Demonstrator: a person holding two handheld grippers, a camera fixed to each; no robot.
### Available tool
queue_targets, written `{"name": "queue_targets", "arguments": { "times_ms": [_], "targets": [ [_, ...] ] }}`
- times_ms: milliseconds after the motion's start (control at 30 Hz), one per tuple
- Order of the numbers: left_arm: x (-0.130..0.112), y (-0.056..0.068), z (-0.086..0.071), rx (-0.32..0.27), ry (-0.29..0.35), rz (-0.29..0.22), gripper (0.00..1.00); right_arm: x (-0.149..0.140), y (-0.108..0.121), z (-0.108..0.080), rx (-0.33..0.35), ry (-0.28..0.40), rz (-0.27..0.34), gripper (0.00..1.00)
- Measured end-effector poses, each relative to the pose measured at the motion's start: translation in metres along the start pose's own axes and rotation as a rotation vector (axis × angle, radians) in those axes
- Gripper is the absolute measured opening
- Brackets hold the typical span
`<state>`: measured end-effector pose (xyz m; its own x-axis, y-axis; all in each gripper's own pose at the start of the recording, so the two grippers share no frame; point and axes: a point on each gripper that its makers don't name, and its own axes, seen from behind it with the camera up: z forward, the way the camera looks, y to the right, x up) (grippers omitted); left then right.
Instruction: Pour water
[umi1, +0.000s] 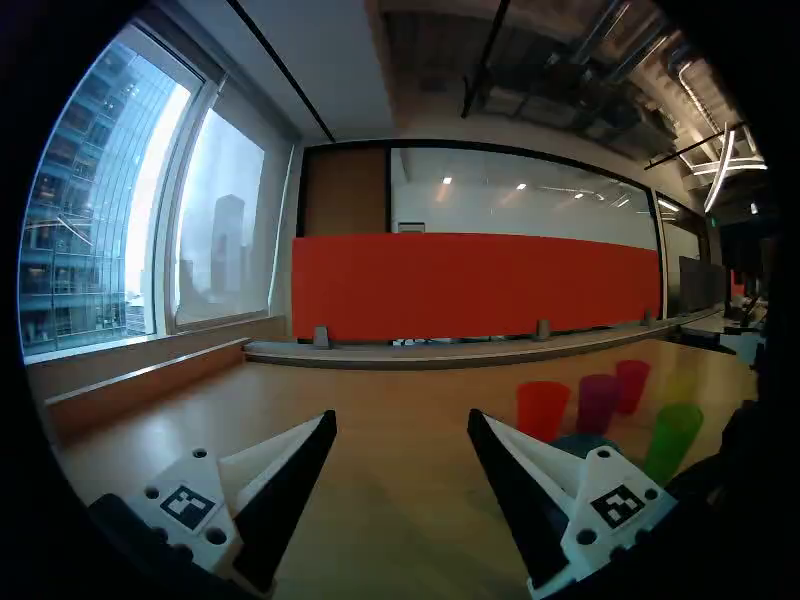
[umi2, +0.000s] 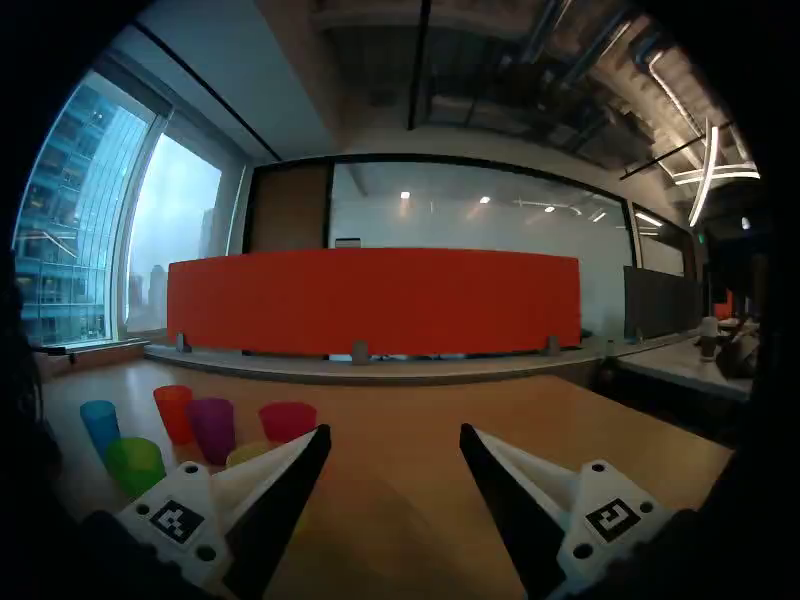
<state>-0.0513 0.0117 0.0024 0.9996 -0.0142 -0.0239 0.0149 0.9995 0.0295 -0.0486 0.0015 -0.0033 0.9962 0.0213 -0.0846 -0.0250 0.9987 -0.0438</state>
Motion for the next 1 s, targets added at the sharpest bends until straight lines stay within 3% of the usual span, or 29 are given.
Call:
{"name": "queue_targets", "arguments": {
  "times_ms": [1000],
  "targets": [
    [0.0007, -0.0011, -0.0002, 0.0, 0.0, 0.0, 0.98, -0.0005, -0.0014, 0.0009, 0.003, -0.004, 0.001, 1.0]
  ]
}}
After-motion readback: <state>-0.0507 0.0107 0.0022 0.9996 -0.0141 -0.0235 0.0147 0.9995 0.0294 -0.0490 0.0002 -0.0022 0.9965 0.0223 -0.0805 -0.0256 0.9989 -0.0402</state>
